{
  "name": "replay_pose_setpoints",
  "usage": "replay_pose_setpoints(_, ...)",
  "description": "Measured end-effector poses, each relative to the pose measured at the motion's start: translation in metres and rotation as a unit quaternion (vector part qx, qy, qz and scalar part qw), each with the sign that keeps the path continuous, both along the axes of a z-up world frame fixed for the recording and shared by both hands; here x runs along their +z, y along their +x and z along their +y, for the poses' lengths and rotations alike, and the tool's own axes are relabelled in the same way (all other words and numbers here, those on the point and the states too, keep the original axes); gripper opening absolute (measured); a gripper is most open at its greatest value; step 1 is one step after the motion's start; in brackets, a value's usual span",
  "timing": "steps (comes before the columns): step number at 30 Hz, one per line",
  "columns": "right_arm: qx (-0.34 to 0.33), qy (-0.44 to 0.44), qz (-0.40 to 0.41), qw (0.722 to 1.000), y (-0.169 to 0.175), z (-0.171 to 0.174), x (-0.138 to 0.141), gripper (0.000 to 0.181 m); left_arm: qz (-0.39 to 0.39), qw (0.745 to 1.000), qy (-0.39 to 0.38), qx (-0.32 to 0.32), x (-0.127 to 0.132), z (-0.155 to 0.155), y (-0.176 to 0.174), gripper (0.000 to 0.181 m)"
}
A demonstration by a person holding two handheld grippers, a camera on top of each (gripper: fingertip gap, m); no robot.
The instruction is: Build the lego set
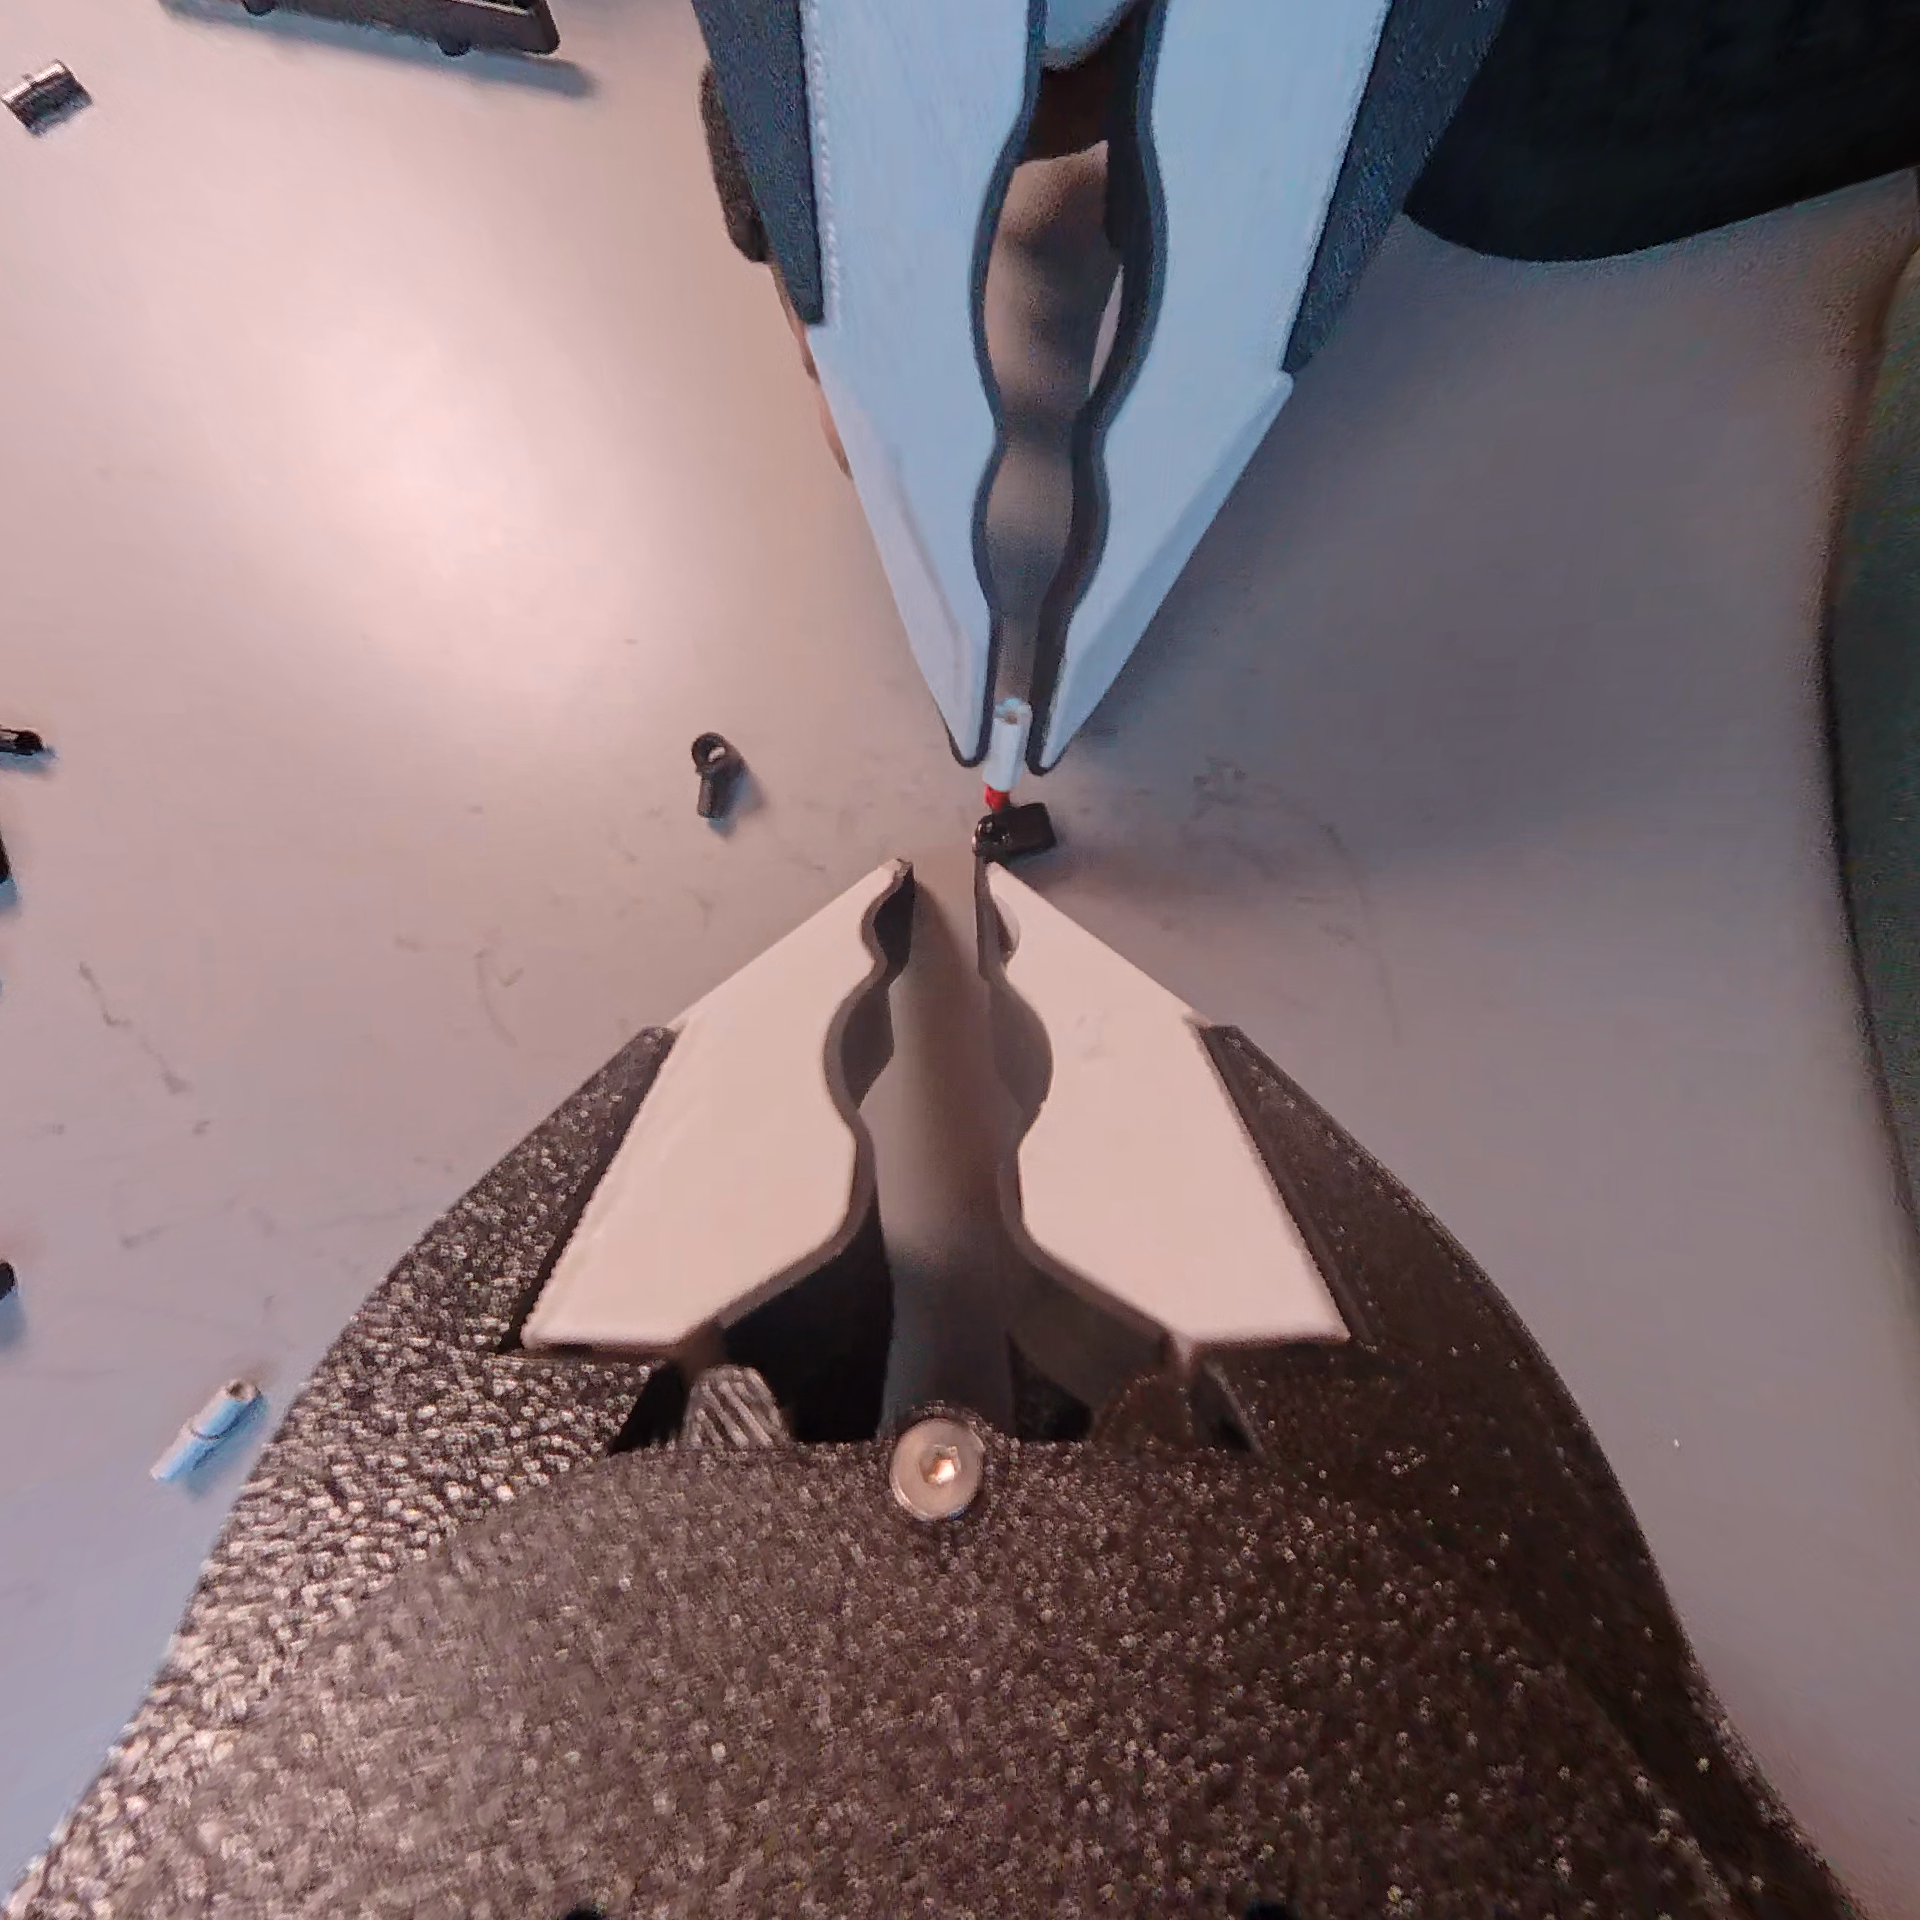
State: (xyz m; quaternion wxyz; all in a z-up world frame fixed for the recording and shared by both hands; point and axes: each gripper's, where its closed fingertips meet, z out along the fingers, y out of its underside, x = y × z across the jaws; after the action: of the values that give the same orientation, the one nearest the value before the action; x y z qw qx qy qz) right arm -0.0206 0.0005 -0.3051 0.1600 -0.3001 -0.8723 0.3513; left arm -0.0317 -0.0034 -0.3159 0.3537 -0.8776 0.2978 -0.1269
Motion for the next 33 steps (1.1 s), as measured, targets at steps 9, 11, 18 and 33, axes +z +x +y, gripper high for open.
replay_pose_setpoints(9,-0.001,-0.046,0.016,0.999,0.004,-0.002,0.015,0.006,-0.033,0.999,0.024,0.019,0.014,0.002,-0.003,0.012)
replay_pose_setpoints(11,-0.012,-0.054,0.023,0.998,0.001,0.003,0.019,0.006,-0.072,0.997,0.003,-0.008,0.018,-0.008,0.007,0.012)
replay_pose_setpoints(18,-0.006,-0.065,0.017,0.998,0.001,0.002,0.017,0.006,-0.026,1.0,-0.014,-0.004,0.001,-0.003,0.016,0.018)
replay_pose_setpoints(33,-0.01,-0.05,0.014,0.999,-0.004,0.005,0.014,0.006,-0.016,1.0,0.005,-0.009,0.003,-0.001,0.009,0.018)
